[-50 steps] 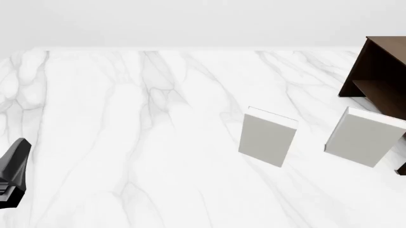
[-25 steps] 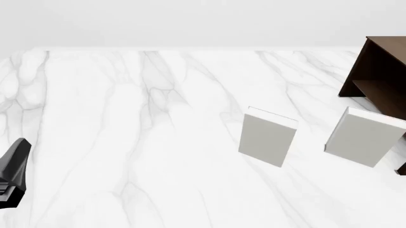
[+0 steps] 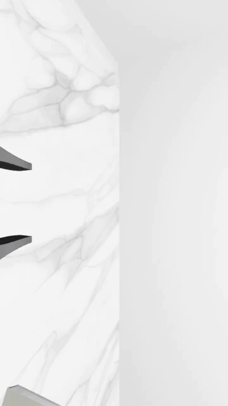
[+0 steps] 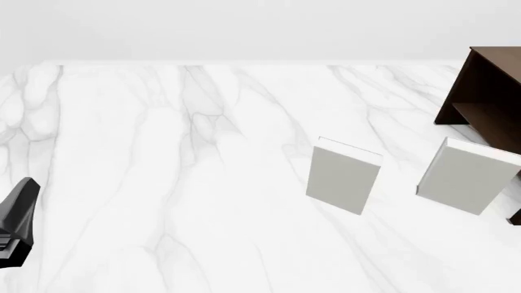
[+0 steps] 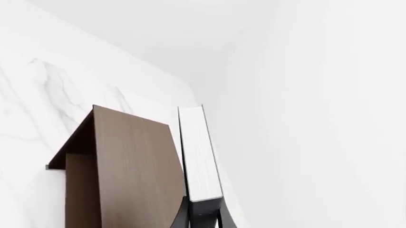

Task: Pick up the book on the left and place it on top of the shelf.

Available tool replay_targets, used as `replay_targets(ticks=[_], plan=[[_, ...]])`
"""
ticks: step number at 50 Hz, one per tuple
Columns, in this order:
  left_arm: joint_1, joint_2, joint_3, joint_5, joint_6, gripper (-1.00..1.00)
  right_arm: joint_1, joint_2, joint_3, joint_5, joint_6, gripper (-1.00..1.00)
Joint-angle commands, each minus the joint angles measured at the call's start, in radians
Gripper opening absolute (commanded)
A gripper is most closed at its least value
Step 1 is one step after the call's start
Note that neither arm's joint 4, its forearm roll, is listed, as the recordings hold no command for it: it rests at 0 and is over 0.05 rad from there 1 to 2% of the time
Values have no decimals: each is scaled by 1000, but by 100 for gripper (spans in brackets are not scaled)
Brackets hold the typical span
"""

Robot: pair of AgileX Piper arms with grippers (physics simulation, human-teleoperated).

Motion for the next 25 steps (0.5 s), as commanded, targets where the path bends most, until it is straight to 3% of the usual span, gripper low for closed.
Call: replay_targets(ticks=[1,25], plan=[[0,0,0,0,0,100,-8,18,-19,-22,6,-100],[0,0,0,0,0,100,-29,77,-23,-60,-4,-100]])
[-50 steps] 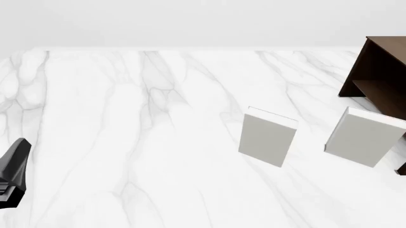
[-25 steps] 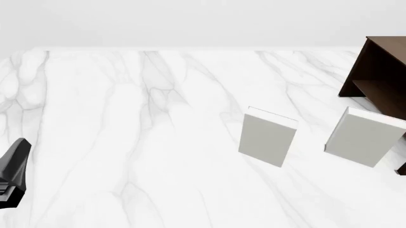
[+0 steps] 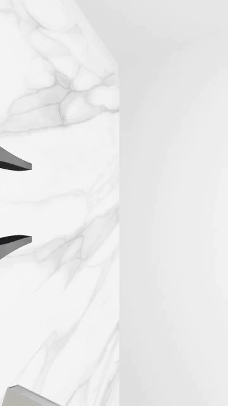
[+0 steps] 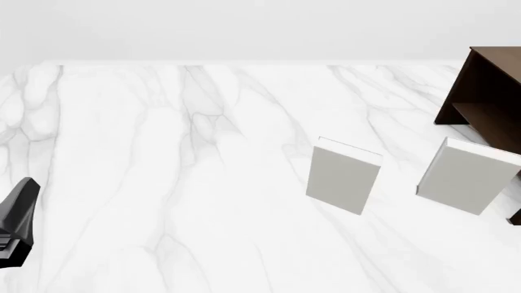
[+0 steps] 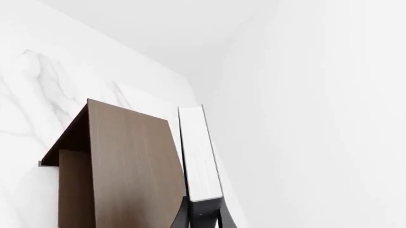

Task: Pick up the book on the left and place it on top of the shelf.

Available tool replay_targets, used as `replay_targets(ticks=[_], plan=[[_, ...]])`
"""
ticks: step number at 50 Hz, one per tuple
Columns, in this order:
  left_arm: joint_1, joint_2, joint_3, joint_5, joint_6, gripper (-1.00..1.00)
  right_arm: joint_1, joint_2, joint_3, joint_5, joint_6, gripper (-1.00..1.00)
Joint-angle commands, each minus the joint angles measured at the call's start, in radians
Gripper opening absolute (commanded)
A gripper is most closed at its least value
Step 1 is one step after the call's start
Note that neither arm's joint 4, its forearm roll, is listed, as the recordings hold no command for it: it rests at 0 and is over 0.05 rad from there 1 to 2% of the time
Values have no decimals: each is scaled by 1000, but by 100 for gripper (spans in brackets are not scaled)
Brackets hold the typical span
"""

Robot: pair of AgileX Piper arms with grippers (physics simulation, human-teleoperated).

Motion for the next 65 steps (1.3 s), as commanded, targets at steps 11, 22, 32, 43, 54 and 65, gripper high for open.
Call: replay_targets(ticks=[11,22,32,43,54,65], plan=[[0,0,0,0,0,100,-9,70,-24,-53,0,-100],[0,0,0,0,0,100,-23,81,-17,-63,-7,-100],[0,0,0,0,0,100,-33,106,-23,-81,-15,-100],[0,0,0,0,0,100,-44,137,-34,-95,-18,-100],[0,0,0,0,0,100,-42,163,-37,-106,-19,-100],[0,0,0,0,0,100,-47,164,-22,-116,-21,-100]])
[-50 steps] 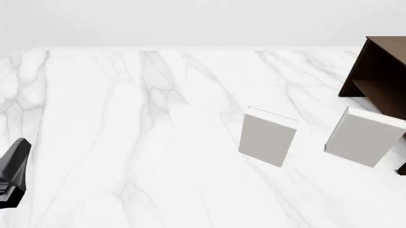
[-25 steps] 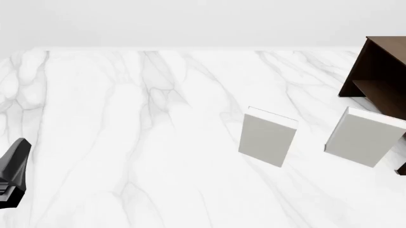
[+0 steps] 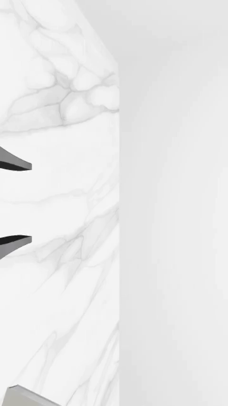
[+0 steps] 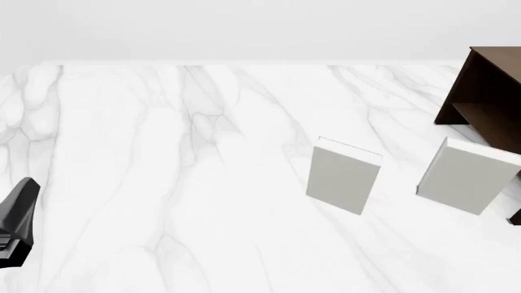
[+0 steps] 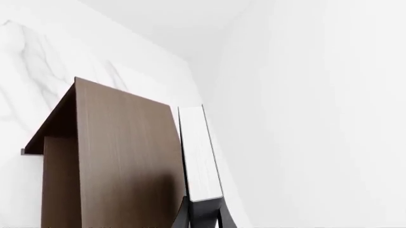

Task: Pick up the book on the left and place it on top of the shelf.

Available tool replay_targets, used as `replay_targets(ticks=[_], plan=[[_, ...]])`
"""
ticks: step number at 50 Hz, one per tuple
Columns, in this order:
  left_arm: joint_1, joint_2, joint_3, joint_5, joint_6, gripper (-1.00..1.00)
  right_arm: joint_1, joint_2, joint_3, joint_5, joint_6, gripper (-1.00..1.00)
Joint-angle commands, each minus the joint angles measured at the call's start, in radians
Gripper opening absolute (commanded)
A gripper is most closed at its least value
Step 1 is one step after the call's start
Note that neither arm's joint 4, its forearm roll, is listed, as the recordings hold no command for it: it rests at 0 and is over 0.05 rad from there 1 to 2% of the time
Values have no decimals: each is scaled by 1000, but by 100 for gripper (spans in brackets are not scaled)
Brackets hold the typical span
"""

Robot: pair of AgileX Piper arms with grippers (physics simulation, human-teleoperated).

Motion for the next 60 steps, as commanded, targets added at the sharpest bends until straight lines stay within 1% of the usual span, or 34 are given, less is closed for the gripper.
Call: replay_targets(ticks=[1,10,17,19,20,21,30,34,36,38,41,43,44,45,54,60], plan=[[0,0,0,0,0,100,-6,0,-3,-19,7,-100],[0,0,0,0,0,100,-5,18,4,-36,8,-100],[0,0,0,0,0,100,1,41,17,-47,30,-100],[0,0,0,0,0,100,7,52,17,-33,40,-100],[0,0,0,0,0,100,9,56,15,-27,45,100],[0,0,0,0,0,100,7,54,23,-40,41,100],[0,0,0,0,0,100,8,20,31,-17,62,100],[0,0,0,0,0,100,14,0,60,-36,76,100],[0,0,0,0,0,100,25,-16,86,-45,92,100],[0,0,0,0,0,100,38,-33,88,-28,128,100],[0,0,0,0,0,100,62,-65,102,-13,140,100],[0,0,0,0,0,100,68,-90,101,8,157,100],[0,0,0,0,0,100,71,-103,96,38,183,100],[0,0,0,0,0,100,76,-131,126,31,168,100],[0,0,0,0,0,100,64,-254,169,89,188,100],[0,0,0,0,0,100,59,-305,188,110,197,100]])
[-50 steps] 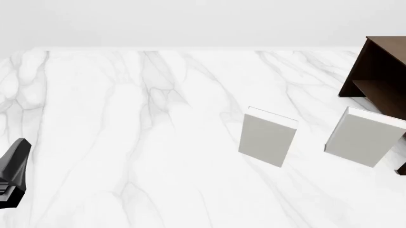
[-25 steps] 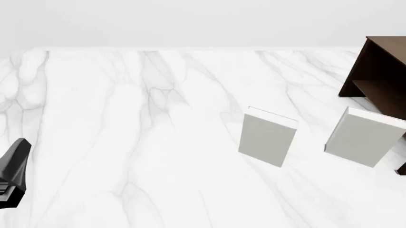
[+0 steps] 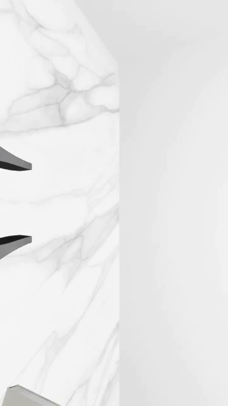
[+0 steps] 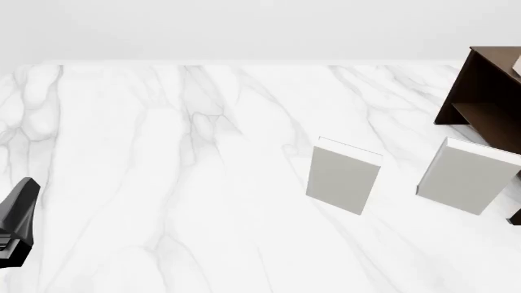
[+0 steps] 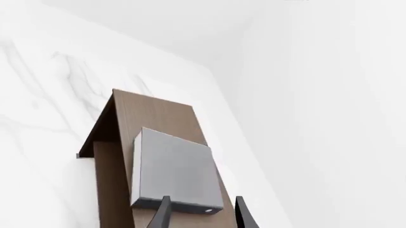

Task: Pick up the book on the left and place it on top of the shelf.

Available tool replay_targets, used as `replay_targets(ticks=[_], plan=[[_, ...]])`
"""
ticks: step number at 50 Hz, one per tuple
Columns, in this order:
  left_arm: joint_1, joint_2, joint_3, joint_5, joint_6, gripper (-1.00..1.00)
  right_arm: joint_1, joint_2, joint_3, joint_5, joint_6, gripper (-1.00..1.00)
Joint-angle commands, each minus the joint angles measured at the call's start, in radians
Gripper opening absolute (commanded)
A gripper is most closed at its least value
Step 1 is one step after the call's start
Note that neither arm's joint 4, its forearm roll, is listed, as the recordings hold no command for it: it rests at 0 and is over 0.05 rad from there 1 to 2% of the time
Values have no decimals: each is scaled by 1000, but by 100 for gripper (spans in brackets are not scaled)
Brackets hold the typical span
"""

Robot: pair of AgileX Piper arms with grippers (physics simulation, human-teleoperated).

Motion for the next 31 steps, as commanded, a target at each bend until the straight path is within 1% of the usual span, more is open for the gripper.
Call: replay_targets(ticks=[1,9,11,12,16,21,25,31], plan=[[0,0,0,0,0,100,-1,-117,43,48,27,100],[0,0,0,0,0,100,-3,-147,46,50,42,100],[0,0,0,0,0,100,-4,-156,40,52,68,100],[0,0,0,0,0,100,-2,-158,40,51,67,100],[0,0,0,0,0,100,4,-186,31,56,93,100],[0,0,0,0,0,100,8,-231,16,84,120,100],[0,0,0,0,0,100,9,-271,30,93,148,100],[0,0,0,0,0,100,13,-317,39,108,171,100]])
